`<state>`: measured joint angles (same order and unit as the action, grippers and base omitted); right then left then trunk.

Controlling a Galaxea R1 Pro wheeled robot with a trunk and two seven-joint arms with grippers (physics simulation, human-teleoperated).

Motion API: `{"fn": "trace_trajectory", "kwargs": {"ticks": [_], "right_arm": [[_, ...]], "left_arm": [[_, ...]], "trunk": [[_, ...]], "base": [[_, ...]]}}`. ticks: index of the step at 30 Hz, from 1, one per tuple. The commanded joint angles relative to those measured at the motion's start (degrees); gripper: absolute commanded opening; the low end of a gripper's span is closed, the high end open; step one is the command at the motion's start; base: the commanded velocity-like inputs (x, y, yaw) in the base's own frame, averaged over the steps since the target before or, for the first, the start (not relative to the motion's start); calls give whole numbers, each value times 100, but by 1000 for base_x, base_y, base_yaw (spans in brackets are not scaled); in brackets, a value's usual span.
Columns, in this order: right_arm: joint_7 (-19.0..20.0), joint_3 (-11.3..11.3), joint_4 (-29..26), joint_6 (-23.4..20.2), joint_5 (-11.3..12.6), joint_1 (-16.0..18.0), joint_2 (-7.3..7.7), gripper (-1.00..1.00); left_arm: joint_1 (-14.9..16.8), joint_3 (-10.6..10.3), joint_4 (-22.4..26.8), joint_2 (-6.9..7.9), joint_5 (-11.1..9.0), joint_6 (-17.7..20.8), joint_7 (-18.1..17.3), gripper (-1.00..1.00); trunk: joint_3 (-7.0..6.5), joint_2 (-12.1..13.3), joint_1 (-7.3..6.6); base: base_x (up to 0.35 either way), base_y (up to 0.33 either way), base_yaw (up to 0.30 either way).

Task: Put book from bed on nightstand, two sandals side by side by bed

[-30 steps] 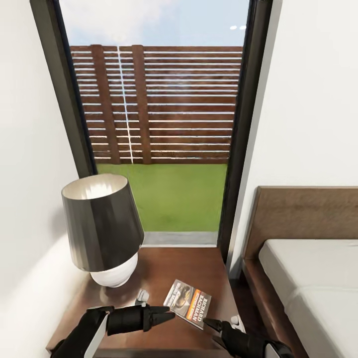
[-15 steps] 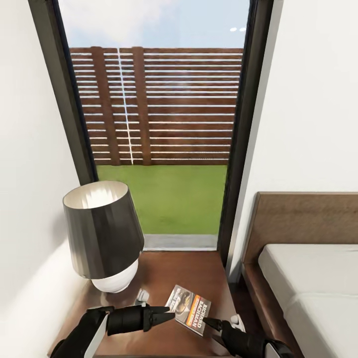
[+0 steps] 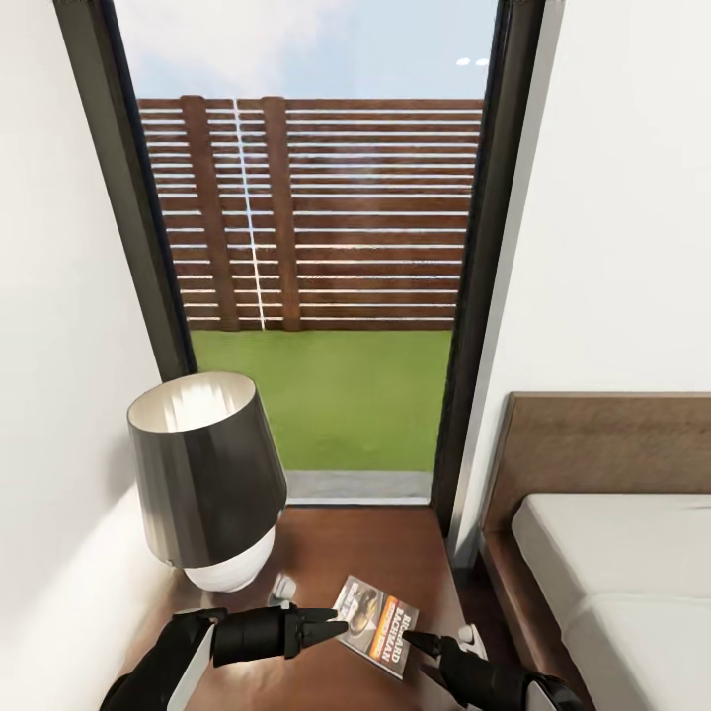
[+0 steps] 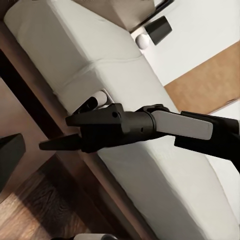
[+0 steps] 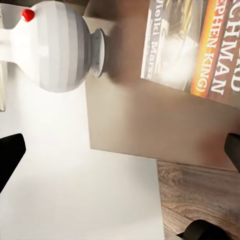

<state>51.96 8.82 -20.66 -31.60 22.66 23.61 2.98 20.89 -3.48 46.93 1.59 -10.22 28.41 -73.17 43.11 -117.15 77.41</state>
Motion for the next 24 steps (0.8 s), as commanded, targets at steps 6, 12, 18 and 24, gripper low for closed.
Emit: {"fn": "trace_trajectory", "kwargs": {"ticks": [6,12,18,24], "right_arm": [[9,15,1,-39,19,3,-8,100],[4,15,1,-39,19,3,-19,100],[16,18,1,-39,19,3,-26,100],[12,23,5,-39,19,3,-18,100]], "left_arm": [[3,-22,0,8,-50,60,5,100],[3,-23,0,8,-49,61,5,100],[3,-24,0,-58,-43,60,10,100],[3,-32,-160,-122,-19,52,23,100]], "trunk": [[-103,240,-133],[-210,480,-265],[-318,721,-397],[-426,962,-529]], "base": [[0,0,0],[0,0,0],[0,0,0],[0,0,0]]}}
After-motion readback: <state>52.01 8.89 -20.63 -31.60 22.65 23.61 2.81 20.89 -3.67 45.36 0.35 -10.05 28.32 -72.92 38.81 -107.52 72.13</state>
